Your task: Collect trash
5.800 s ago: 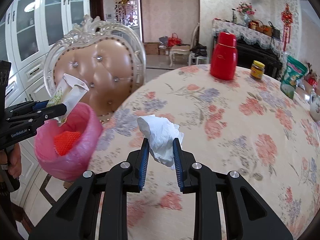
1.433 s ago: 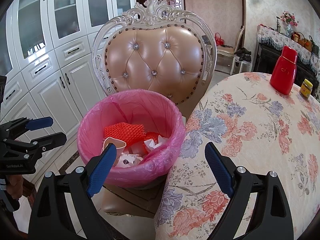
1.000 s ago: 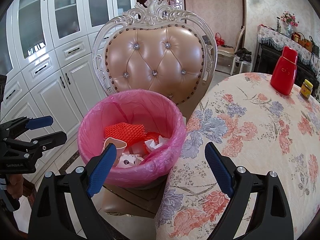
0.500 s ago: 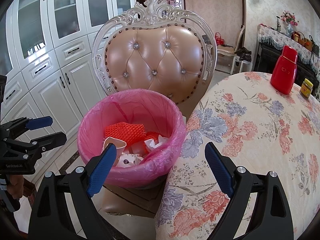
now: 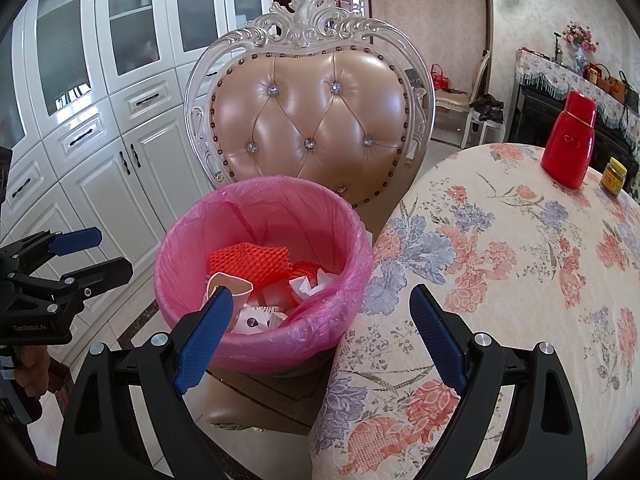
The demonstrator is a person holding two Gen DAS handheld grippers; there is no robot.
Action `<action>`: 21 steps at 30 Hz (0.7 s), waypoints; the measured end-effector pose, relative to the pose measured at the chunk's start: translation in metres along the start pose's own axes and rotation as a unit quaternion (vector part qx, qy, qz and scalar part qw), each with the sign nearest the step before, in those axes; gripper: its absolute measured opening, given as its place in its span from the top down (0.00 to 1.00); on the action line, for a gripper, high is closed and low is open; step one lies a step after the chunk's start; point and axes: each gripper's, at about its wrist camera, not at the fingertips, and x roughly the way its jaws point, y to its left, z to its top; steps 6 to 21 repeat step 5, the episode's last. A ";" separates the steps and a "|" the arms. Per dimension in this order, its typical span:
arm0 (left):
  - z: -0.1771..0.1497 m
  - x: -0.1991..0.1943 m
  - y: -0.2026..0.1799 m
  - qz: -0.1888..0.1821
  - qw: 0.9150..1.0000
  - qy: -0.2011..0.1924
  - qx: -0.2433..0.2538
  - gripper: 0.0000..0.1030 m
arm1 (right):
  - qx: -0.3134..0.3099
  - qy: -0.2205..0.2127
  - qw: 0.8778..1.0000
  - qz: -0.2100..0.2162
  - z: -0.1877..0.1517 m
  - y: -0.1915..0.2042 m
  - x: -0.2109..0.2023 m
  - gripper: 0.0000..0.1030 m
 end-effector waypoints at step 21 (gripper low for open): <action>0.001 -0.001 0.001 -0.009 1.000 0.000 -0.001 0.15 | 0.000 0.000 1.000 0.000 0.000 -0.001 0.001 0.18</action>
